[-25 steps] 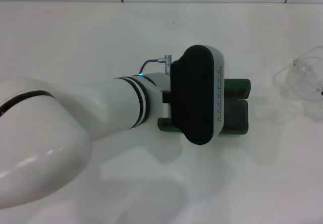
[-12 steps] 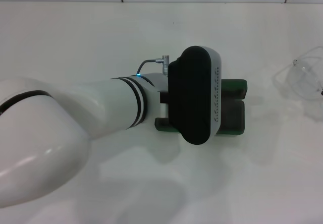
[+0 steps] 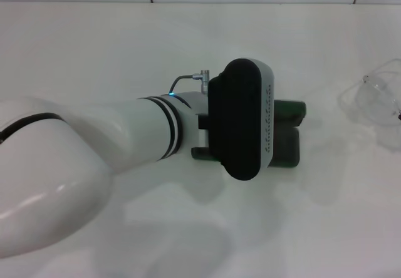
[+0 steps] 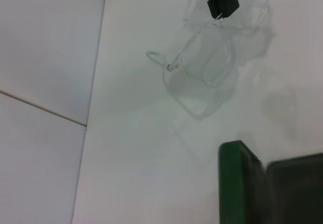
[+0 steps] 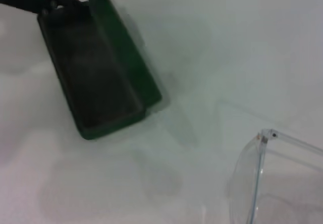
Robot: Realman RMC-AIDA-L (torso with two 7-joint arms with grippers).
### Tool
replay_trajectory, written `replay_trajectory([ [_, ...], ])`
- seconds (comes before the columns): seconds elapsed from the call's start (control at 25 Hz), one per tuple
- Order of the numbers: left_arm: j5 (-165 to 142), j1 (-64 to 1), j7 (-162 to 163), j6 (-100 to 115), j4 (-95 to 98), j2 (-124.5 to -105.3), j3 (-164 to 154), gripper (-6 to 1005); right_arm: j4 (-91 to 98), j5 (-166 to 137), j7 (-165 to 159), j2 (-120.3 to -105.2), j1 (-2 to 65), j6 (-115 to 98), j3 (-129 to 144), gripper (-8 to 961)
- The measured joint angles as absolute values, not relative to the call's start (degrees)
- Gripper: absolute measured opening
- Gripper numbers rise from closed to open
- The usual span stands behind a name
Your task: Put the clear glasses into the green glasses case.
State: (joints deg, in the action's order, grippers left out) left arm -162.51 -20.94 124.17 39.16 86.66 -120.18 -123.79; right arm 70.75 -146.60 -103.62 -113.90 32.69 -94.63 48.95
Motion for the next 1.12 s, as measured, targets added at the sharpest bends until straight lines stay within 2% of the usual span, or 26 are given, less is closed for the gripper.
replay_trajectory([
  [0.08, -162.5, -20.93, 124.17, 39.35, 86.66, -120.18, -123.97, 179, 70.75, -146.59, -103.62, -113.9, 32.69, -94.68, 48.95, 48],
  [0.2, -162.49, -20.92, 124.42, 39.59, 86.66, -120.17, -124.06, 301, 70.76, -146.6, -103.62, -113.9, 32.61, -94.74, 48.95, 48],
  [0.64, -162.31, -18.61, 124.78, 40.8, 91.99, -120.07, -123.05, 412, 70.75, -146.6, -103.62, -113.99, 32.41, -94.79, 48.95, 48],
  [1.12, -153.74, -14.49, 132.22, 47.45, 105.53, -119.94, -111.35, 408, 73.35, -145.33, -104.2, -114.17, 32.97, -95.96, 48.89, 48],
])
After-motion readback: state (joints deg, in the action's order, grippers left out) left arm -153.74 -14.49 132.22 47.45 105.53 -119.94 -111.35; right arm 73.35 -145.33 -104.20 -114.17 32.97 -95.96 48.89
